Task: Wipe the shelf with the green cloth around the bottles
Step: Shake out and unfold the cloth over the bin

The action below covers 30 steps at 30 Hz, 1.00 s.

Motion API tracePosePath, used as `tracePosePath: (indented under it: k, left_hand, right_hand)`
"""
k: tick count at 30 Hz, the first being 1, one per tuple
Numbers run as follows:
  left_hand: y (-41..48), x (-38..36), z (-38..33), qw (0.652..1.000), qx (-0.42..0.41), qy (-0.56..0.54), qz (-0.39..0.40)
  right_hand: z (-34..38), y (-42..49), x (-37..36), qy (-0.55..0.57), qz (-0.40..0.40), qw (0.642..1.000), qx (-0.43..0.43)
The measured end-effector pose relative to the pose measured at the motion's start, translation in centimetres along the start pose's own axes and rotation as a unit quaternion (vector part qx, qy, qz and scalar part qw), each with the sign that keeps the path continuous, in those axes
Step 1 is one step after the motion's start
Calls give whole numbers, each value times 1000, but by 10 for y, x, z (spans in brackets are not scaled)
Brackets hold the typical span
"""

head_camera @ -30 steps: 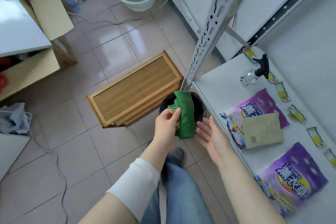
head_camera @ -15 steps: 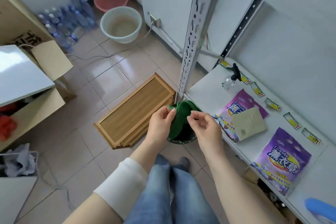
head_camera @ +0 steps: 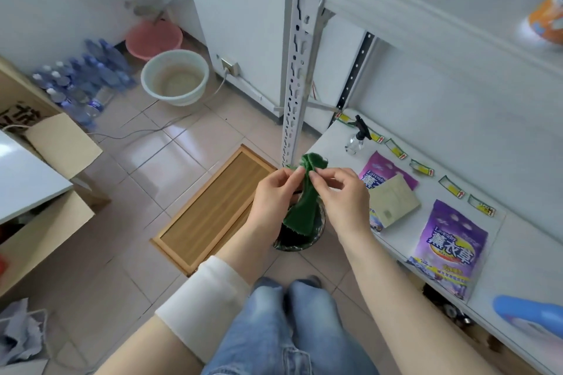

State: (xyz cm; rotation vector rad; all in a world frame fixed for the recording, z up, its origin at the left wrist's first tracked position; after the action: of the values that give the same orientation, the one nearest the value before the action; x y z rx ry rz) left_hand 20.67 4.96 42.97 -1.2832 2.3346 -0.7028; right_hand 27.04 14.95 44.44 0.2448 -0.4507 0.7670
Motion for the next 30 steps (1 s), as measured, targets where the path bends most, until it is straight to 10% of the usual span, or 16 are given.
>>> tracePosePath:
  k: [15, 26, 30]
  left_hand:
    - [8, 32, -41, 996, 8, -46, -77]
    - [12, 59, -88, 985, -164, 51, -36]
    - [25, 58, -85, 933, -169, 308, -75]
  right_hand:
    - [4, 14, 42, 438, -26, 875, -204]
    - [12, 28, 86, 394, -35, 916, -65]
    - [24, 35, 85, 351, -14, 936, -20]
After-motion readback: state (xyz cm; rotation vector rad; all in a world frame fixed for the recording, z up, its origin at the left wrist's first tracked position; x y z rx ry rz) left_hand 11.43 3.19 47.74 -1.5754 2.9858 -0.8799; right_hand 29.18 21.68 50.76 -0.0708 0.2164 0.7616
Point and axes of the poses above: each hand's wrist, its own y-axis towards the middle knuckle, its own x-axis out of the back of the hand, z = x × y, the point moved 3 cm from there along y, towards the middle knuckle, and after that the axes turned 11 degrees about x, right-handed, at the moved point
